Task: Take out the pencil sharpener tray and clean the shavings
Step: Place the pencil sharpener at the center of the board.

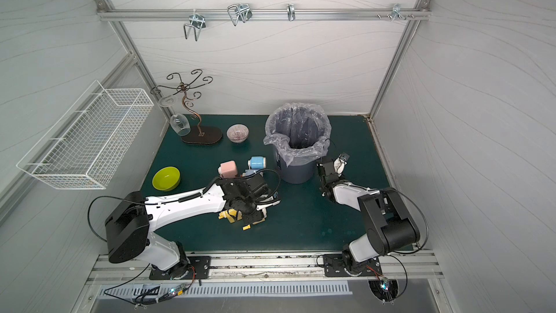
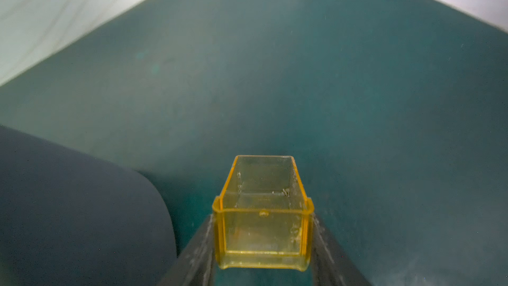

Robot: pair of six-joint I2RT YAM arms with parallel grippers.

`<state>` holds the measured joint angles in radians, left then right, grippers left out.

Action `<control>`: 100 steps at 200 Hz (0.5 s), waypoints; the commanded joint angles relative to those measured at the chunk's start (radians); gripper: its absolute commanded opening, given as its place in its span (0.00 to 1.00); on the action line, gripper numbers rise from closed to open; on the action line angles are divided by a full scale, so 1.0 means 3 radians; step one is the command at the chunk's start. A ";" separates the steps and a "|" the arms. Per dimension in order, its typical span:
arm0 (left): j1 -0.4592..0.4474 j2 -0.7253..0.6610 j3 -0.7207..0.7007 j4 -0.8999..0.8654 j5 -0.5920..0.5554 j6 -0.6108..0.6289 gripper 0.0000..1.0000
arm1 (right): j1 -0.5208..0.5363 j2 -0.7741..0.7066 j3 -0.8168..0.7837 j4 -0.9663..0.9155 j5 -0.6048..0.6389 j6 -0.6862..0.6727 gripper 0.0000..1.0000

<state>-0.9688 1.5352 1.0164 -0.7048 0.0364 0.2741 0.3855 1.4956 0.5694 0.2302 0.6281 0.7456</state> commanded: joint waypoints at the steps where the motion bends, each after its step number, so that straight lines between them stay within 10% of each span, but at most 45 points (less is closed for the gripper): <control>1: 0.0014 0.0002 -0.0002 0.0090 -0.0019 -0.0049 0.00 | 0.0024 0.0025 0.0010 -0.0152 0.0021 0.0143 0.35; 100: 0.0055 -0.0020 -0.0104 0.0154 -0.0035 -0.0052 0.00 | 0.0035 0.0034 -0.0104 -0.0402 -0.0154 0.0165 0.72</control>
<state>-0.9627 1.5352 0.9859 -0.6914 0.0334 0.2600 0.3889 1.5085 0.5648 0.1848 0.5976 0.7963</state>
